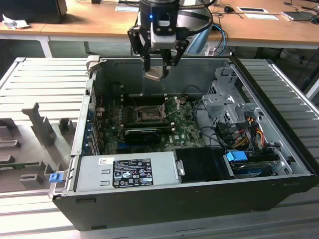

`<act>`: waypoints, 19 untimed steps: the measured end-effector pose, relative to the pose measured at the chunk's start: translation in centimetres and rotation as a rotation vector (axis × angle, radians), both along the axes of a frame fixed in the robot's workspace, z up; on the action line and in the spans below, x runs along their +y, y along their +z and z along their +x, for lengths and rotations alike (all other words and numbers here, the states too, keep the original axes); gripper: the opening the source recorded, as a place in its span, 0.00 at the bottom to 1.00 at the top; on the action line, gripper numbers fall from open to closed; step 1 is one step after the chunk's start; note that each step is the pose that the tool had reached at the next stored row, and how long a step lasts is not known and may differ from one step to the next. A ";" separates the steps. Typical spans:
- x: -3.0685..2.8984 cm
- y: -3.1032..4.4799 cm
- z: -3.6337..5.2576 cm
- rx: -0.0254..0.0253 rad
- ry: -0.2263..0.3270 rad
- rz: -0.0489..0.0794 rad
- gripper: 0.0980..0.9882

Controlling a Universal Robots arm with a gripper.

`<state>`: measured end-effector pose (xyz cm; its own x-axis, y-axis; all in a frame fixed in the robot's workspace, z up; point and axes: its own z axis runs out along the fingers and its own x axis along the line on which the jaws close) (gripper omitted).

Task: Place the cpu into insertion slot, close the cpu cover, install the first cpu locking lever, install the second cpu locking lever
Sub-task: 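Place the cpu into insertion slot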

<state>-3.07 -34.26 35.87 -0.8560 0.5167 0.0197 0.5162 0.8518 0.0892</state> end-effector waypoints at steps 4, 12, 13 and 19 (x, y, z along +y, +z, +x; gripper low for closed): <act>0.00 -0.06 0.00 0.0000 -0.055 0.000 0.48; 0.00 -0.28 0.00 0.0000 -0.085 0.000 0.48; 0.00 -0.36 0.00 0.0000 -0.085 0.000 0.48; 0.00 -0.54 0.00 0.0000 -0.097 0.000 0.48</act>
